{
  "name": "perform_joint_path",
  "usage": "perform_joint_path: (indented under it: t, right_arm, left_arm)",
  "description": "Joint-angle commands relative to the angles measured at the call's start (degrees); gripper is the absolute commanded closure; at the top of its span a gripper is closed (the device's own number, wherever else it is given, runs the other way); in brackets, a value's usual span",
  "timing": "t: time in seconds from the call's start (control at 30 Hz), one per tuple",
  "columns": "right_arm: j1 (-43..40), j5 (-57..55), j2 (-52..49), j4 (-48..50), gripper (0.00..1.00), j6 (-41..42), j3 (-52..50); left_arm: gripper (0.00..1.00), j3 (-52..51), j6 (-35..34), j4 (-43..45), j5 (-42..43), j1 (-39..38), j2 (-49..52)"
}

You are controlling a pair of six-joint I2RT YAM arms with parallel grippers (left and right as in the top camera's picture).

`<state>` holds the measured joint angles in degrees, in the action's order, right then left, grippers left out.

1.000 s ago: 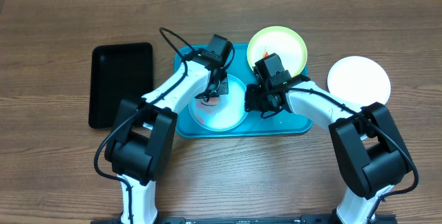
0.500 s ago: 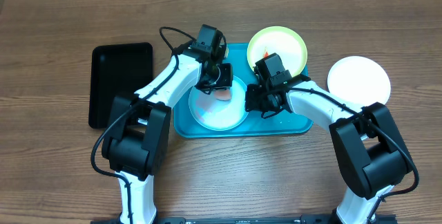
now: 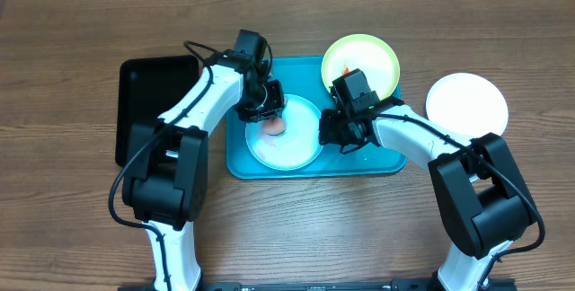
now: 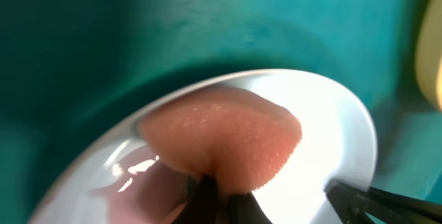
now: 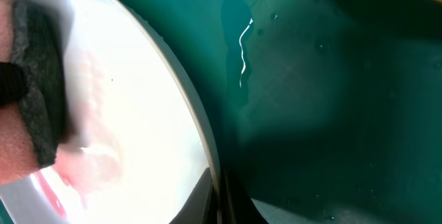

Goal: Clean dirty plates on tray and stack at the side
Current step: 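Wipe remaining stain on light-blue plate with left gripper sponge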

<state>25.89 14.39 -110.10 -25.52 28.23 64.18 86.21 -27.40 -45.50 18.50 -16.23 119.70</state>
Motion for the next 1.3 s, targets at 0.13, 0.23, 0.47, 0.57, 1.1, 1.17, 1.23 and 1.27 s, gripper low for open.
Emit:
perform_joint_path:
  t: [0.13, 0.23, 0.47, 0.57, 1.1, 1.17, 1.23, 1.27]
  right_arm:
    - [-0.1, -1.4, -0.9, -0.7, 0.96, -0.6, -0.3]
    - [-0.1, -1.4, -0.9, -0.7, 0.96, -0.6, -0.3]
    - [-0.1, -1.4, -0.9, -0.7, 0.96, -0.6, -0.3]
    - [-0.1, -1.4, -0.9, -0.7, 0.96, -0.6, -0.3]
    - [-0.1, -1.4, -0.9, -0.7, 0.96, -0.6, -0.3]
    - [-0.1, -1.4, -0.9, -0.7, 0.96, -0.6, -0.3]
    - [-0.1, -1.4, -0.9, -0.7, 0.96, -0.6, -0.3]
    - [-0.1, -1.5, -0.9, -0.7, 0.96, -0.6, -0.3]
  left_arm:
    - [0.96, 1.3, -3.5, 3.0, -0.5, 0.1, 0.9]
    - [0.96, 1.3, -3.5, 5.8, 4.8, 0.1, 0.9]
    - [0.96, 1.3, -2.6, 7.1, 8.6, 0.0, 0.9]
    - [0.96, 1.3, -1.9, 6.7, 8.5, 0.0, 0.9]
    - [0.96, 1.3, 6.9, 2.3, 5.9, -1.8, 0.9]
    - [0.96, 1.3, 6.9, 2.3, 3.8, -1.7, 0.9]
    - [0.96, 1.3, 6.8, 2.1, 0.4, -1.7, 0.9]
    - [0.96, 1.3, 6.8, 2.0, -1.5, -1.7, 0.9]
